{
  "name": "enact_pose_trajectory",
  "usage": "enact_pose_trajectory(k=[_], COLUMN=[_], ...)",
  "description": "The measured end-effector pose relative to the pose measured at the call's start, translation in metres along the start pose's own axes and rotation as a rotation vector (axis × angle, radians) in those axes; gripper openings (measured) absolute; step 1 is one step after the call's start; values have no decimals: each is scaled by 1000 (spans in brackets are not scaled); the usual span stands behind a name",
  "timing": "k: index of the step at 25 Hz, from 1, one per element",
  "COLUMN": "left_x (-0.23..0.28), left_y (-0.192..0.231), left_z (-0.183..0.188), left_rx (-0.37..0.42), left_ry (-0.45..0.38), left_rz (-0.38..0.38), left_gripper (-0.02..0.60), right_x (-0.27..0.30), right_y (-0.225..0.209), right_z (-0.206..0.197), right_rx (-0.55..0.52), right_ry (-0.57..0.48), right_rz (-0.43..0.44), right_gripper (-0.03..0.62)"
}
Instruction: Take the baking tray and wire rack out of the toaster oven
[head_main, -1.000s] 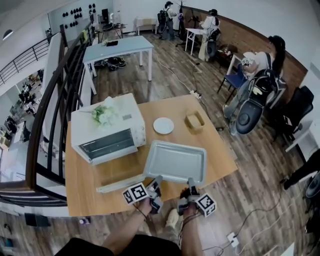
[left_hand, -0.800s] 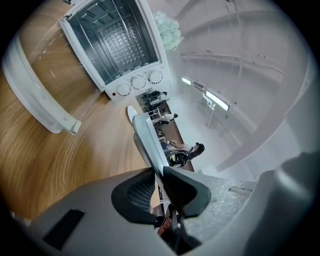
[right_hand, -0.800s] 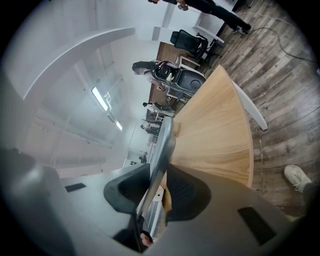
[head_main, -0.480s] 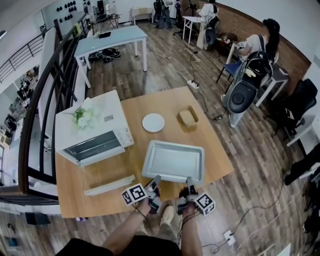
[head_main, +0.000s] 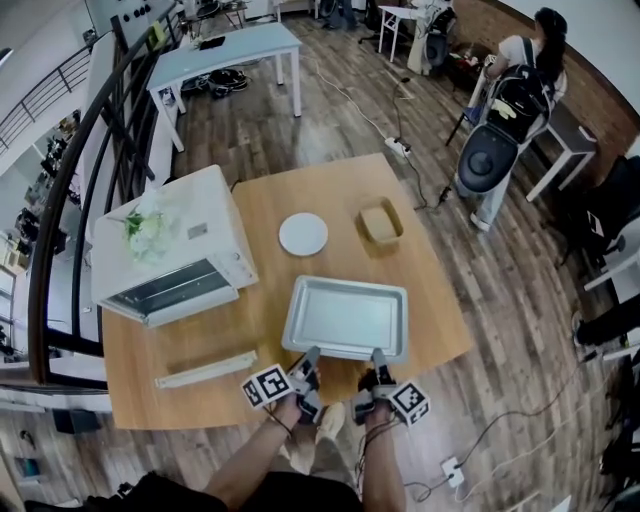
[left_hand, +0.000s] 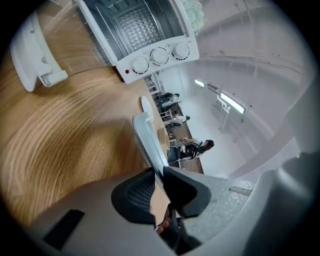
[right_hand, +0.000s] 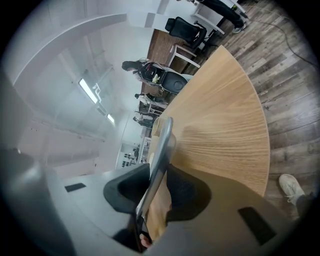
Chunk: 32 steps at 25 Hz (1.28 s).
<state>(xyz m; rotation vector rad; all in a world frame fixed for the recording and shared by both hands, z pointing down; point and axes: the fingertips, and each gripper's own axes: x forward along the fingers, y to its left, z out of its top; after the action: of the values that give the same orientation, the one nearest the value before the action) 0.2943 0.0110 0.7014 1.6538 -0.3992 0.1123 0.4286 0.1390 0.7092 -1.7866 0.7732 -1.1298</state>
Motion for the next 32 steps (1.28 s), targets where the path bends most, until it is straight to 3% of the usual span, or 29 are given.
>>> enact_pose_trajectory(k=[8, 12, 21, 28, 32], left_x=[16, 23, 36, 38, 39], left_y=[16, 24, 36, 46, 48], left_z=[7, 6, 14, 11, 11], left_rx=[30, -7, 8, -33, 0], left_ry=[-17, -20, -32, -26, -4], left_rz=[36, 55, 84, 122, 159], left_gripper=[51, 50, 49, 51, 62], right_x=[22, 30, 45, 48, 46], right_y=[-20, -26, -38, -42, -49], right_z=[1, 1, 0, -4, -6], right_rx=[7, 12, -5, 24, 43], right_ry=[36, 47, 73, 86, 91], right_rz=[-32, -49, -78, -113, -139], right_gripper=[104, 106, 109, 117, 138])
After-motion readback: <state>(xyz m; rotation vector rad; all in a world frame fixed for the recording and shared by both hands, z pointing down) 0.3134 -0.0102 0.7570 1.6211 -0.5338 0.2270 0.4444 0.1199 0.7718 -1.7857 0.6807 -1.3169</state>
